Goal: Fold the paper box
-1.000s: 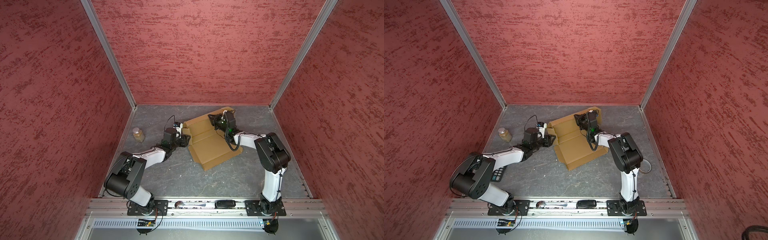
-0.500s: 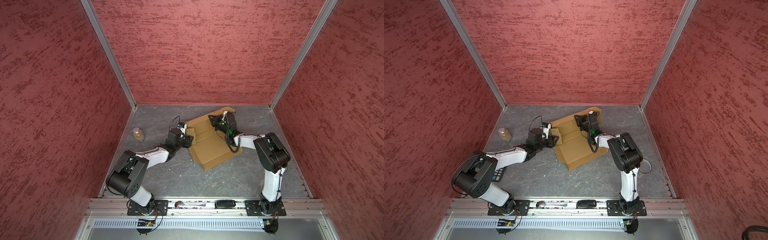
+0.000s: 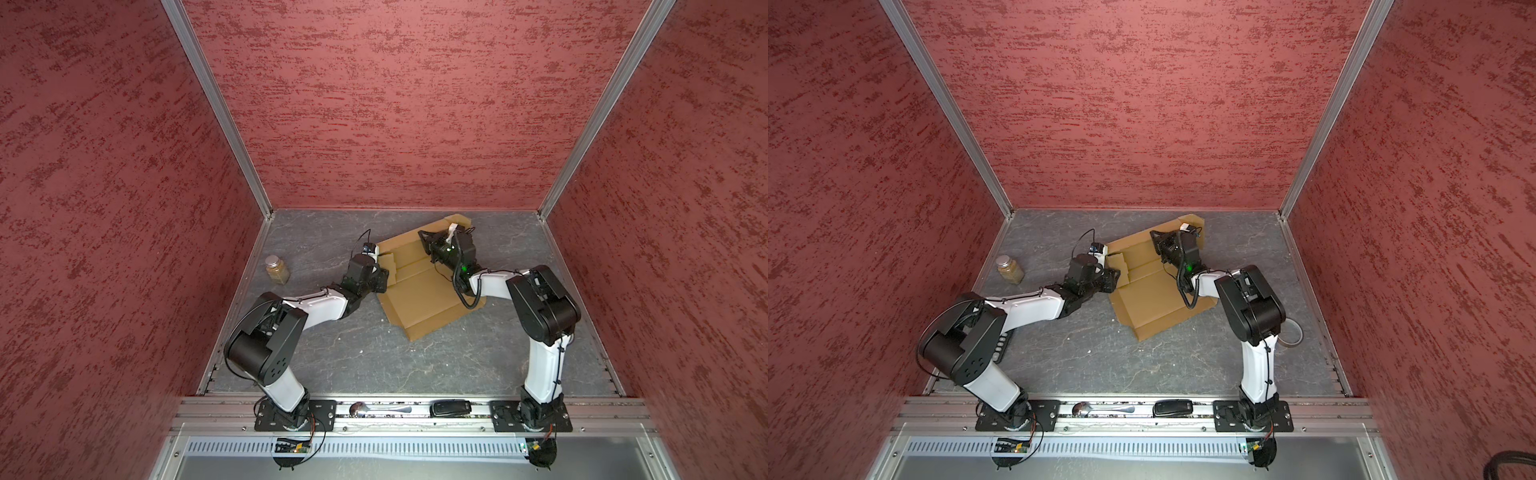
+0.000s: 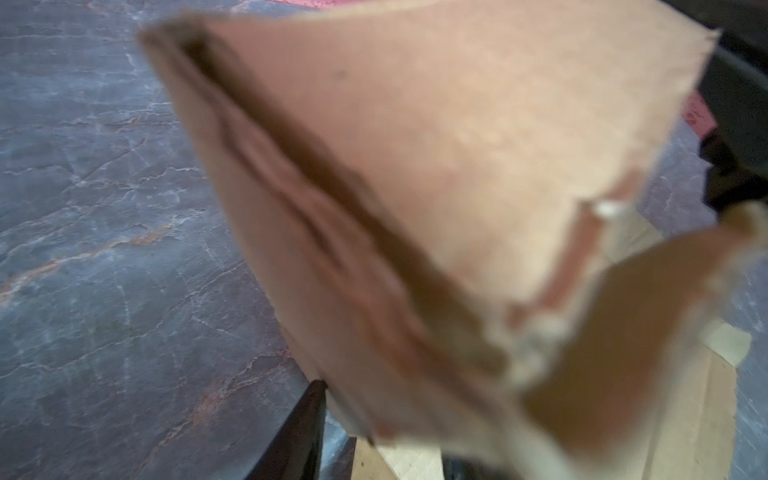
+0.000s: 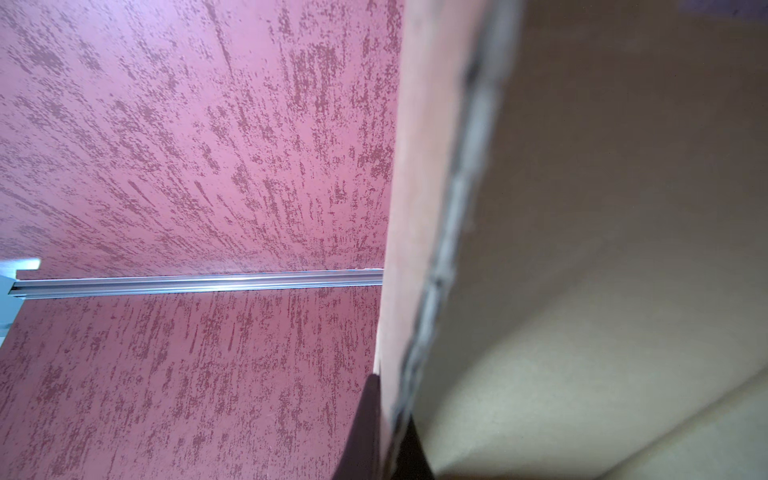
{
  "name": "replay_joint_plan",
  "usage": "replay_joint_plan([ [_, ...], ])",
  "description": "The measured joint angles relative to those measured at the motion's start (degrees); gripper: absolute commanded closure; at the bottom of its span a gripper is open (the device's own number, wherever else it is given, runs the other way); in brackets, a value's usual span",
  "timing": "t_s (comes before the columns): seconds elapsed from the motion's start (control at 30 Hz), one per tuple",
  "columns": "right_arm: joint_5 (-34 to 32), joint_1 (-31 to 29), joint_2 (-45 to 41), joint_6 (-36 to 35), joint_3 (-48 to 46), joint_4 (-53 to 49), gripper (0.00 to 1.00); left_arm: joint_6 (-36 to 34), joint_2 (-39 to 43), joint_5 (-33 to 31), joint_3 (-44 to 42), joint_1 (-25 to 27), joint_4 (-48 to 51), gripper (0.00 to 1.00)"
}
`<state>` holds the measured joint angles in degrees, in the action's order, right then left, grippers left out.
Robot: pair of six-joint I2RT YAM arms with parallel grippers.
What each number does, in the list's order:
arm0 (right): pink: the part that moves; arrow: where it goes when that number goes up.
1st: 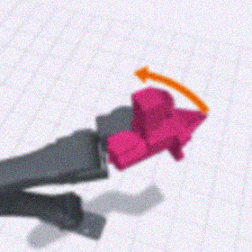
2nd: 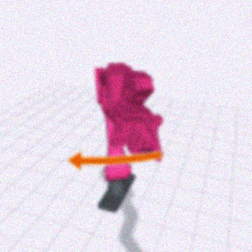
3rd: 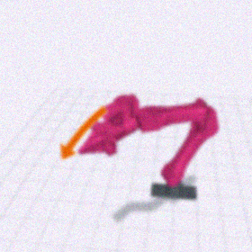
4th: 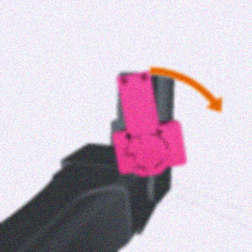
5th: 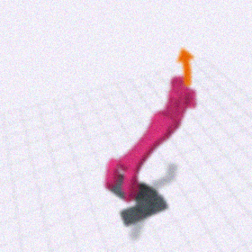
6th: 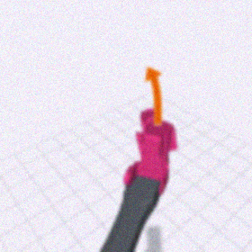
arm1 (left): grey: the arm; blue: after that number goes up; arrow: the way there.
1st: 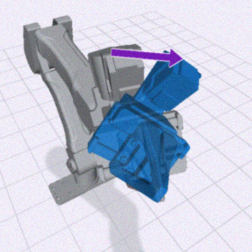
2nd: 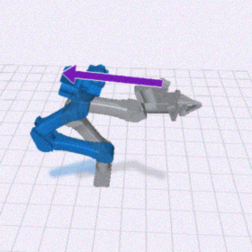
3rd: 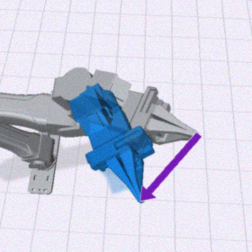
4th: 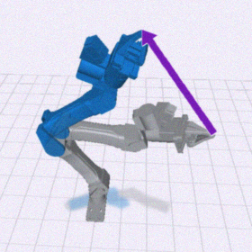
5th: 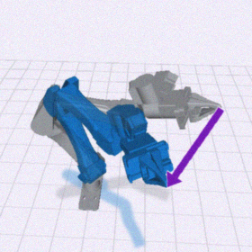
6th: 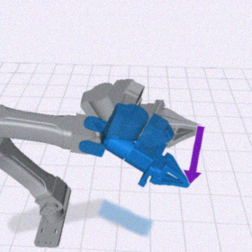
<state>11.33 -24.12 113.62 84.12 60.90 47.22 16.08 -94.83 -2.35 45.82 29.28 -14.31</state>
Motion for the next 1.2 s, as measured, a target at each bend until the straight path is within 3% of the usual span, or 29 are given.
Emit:
replay_joint_plan([
  [0.43, 0.1, 0.0, 0.1, 0.1, -0.7, 1.3, 0.97, 2.6, -2.1, -5.9, 3.0, 1.1, 1.7, 0.57],
  [1.2, 0.0, 0.4, 0.1, 0.5, -1.4, 2.6, 0.93, 6.9, -4.5, -16.5, 6.6, 3.4, 5.8, 0.87],
])
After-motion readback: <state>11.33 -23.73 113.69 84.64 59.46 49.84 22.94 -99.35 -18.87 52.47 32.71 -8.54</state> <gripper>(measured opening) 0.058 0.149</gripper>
